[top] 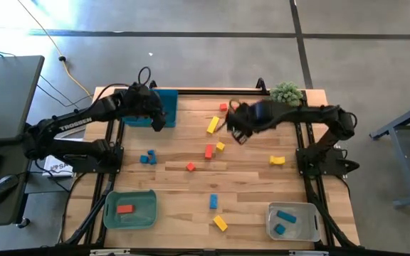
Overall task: Sort & place blocks by color
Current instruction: Put the top right blue block into the white bin
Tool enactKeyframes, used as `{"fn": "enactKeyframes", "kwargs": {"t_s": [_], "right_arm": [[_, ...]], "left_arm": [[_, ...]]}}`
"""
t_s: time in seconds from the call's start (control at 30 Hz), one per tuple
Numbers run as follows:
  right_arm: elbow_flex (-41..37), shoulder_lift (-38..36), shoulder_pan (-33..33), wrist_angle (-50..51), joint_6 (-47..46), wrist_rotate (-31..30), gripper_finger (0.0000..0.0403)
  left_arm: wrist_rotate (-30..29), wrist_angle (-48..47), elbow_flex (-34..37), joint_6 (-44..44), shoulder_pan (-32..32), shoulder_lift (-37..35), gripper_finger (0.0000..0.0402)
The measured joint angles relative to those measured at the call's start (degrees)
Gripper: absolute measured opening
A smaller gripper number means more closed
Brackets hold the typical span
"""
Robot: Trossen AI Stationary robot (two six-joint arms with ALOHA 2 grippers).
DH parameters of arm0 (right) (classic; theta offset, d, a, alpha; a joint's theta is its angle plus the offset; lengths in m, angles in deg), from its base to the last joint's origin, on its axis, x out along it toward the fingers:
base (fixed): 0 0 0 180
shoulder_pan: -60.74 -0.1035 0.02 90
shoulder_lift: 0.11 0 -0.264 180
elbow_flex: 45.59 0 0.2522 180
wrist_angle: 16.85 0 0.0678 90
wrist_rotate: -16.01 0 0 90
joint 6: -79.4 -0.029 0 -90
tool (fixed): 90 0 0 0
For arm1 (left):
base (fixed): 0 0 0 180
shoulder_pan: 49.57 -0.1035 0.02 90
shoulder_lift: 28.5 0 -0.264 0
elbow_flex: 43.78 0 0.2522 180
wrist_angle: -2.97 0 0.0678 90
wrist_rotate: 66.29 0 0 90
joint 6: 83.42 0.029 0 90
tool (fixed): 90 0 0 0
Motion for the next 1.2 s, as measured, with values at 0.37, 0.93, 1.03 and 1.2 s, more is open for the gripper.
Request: {"fn": "enactKeyframes", "kwargs": {"t_s": [0.37,0.93,1.03,1.2], "right_arm": [[0.0,-0.4,17.5,-11.5,26.6,7.0,0.0174],[0.0,-0.3,34.8,-30.9,43.8,27.1,0.0174],[0.0,-0.3,36.0,-33.8,45.7,30.4,0.0174],[0.0,-0.3,36.3,-39.6,46.8,32.0,0.0174]], "left_arm": [[0.0,-1.0,-5.3,-2.5,-5.8,4.0,0.0197],[2.4,3.7,-5.3,-21.4,-8.2,10.2,0.0197],[2.5,4.2,-5.3,-21.6,-8.2,10.9,0.0197],[3.1,6.5,-5.3,-21.7,-8.2,11.0,0.0197]]}}
